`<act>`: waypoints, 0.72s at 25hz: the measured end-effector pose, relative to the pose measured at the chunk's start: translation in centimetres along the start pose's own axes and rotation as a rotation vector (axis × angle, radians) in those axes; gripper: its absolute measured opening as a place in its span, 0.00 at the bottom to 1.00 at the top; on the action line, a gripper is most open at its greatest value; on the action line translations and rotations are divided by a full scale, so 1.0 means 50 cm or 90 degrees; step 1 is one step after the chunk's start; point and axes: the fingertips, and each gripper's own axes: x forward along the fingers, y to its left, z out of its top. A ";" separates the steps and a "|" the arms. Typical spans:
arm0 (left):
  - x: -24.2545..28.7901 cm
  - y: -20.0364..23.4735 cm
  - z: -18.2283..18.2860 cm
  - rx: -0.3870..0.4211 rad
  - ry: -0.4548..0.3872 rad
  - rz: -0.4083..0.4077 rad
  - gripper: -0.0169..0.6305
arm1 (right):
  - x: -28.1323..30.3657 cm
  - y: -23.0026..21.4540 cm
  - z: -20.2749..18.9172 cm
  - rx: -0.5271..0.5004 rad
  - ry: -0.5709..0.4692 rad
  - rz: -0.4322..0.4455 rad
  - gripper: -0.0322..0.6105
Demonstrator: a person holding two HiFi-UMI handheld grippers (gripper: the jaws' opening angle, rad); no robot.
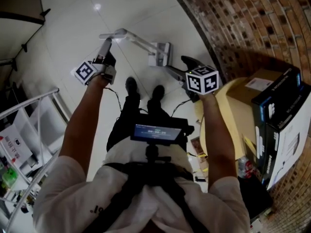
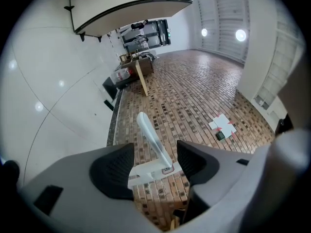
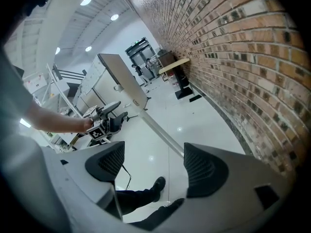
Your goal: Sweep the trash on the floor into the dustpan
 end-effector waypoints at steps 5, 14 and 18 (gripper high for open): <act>-0.040 -0.020 -0.017 -0.006 -0.013 -0.001 0.44 | -0.024 0.010 -0.015 -0.001 -0.009 -0.004 0.63; -0.210 -0.131 -0.111 0.015 -0.015 -0.030 0.42 | -0.077 0.056 -0.034 0.002 -0.053 -0.007 0.63; -0.253 -0.187 -0.169 0.043 0.024 -0.043 0.23 | -0.094 0.079 -0.038 0.027 -0.073 -0.002 0.62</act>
